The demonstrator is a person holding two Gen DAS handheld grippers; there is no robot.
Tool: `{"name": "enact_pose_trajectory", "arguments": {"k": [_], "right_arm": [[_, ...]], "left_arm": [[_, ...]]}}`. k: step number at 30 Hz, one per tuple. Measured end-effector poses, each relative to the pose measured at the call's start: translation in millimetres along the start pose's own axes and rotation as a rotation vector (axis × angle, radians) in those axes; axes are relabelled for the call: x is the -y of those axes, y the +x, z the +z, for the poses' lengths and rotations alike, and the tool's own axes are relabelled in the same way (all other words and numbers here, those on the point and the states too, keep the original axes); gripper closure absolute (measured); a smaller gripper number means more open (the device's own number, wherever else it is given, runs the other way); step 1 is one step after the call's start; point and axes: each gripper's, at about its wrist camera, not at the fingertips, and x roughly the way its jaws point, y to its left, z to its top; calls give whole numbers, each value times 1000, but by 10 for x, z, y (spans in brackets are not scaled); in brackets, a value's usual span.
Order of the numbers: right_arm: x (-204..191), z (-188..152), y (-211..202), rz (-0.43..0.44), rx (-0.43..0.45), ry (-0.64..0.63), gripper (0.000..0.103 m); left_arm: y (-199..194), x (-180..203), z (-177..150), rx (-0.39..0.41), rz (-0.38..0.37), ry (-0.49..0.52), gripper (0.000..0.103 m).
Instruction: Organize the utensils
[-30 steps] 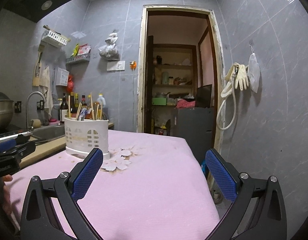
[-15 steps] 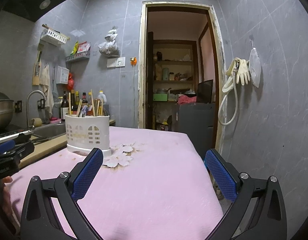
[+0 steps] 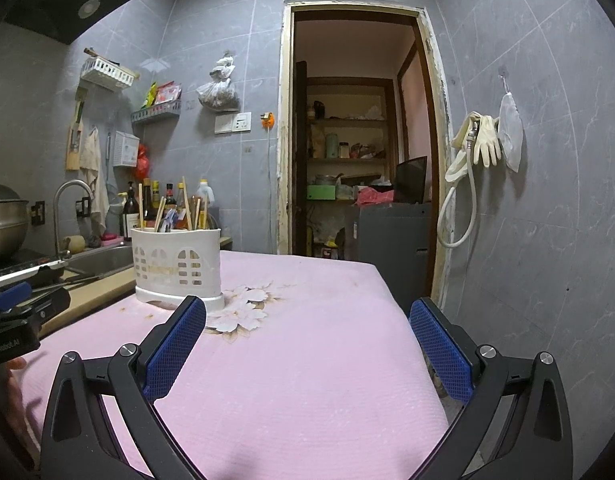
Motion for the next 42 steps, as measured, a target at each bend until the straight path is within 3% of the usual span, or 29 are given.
{"name": "enact_pose_trajectory", "arguments": {"k": [42], "right_arm": [[-34,-2,-10,1,-3,1,0]], "left_arm": [[-12,-15,3,5,5,6,3]]}}
